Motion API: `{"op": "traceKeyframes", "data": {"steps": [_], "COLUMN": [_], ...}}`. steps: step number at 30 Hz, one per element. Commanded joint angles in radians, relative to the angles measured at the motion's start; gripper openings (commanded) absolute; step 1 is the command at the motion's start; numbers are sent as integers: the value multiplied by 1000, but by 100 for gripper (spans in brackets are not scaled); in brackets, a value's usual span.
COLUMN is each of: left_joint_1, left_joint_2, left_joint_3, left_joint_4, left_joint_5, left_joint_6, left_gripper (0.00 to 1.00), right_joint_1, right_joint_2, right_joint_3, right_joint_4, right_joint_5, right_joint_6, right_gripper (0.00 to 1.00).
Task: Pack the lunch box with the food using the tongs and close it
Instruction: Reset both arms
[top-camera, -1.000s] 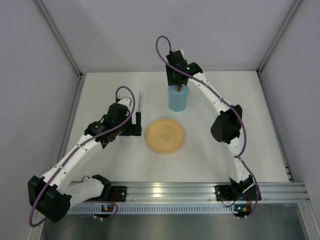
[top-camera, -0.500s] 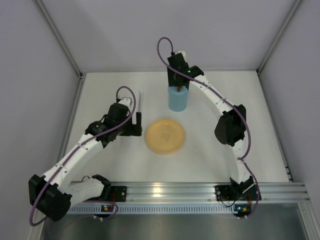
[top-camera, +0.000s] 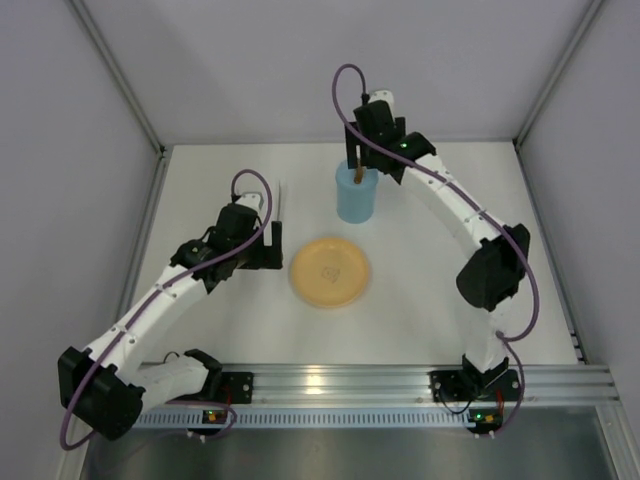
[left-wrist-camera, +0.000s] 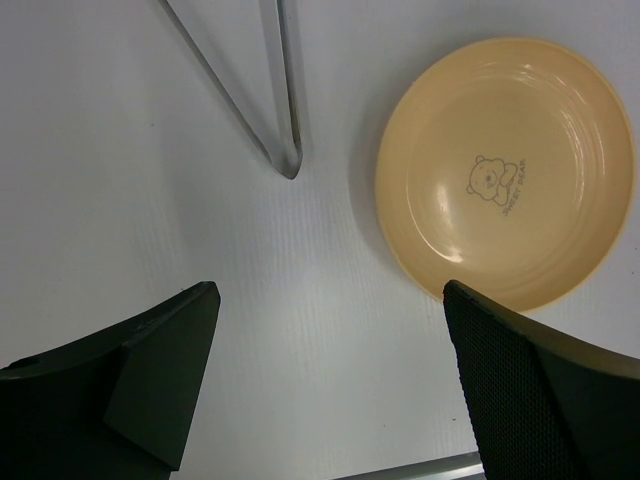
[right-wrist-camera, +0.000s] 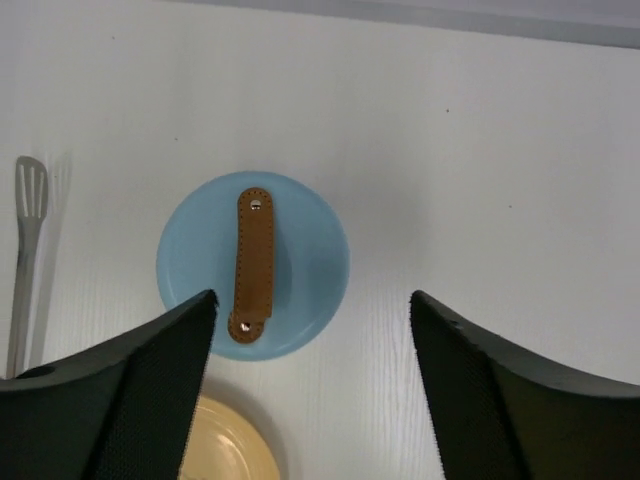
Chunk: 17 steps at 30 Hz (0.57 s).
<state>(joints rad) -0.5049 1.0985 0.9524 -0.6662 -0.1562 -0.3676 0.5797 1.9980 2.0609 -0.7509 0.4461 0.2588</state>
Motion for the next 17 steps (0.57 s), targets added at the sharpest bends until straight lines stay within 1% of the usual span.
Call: {"op": "traceKeyframes", "data": {"steps": [1, 2, 3, 4, 5, 6, 7, 8, 10, 11, 13, 17], "left_joint_1": [0, 0, 0, 0, 2, 2, 2, 0, 0, 0, 0, 0], "left_joint_2": [4, 8, 11, 14, 17, 18, 20, 18, 14, 11, 11, 17], "left_joint_3": [68, 84, 94, 101, 108, 117, 120, 123, 123, 121, 123, 137], "left_joint_4": [8, 8, 8, 5, 7, 8, 10, 8, 11, 17, 17, 20], "left_joint_5": [-31, -32, -36, -37, -36, -34, -34, -34, -36, -39, -40, -49], "left_joint_6": [-4, -7, -8, -11, -16, -19, -22, -31, -36, -39, -39, -39], "left_gripper": [98, 98, 98, 98, 98, 98, 98, 98, 98, 98, 98, 98], "right_joint_1": [3, 2, 2, 2, 0, 0, 0, 0, 0, 0, 0, 0], "right_joint_2": [-221, -257, -334, -378, -419, -508, -549, -623, -685, -727, -764, -846], "right_joint_3": [-68, -150, -200, -307, -362, -421, -530, -579, -698, -725, -796, -884], "right_joint_4": [111, 120, 142, 160, 180, 217, 237, 254, 284, 286, 289, 323], "right_joint_5": [55, 69, 77, 85, 101, 111, 117, 123, 123, 124, 129, 131], "right_joint_6": [-18, -15, -3, -1, 5, 19, 23, 29, 45, 46, 53, 71], "right_gripper": [83, 91, 96, 100, 99, 99, 99, 99, 99, 100, 99, 100]}}
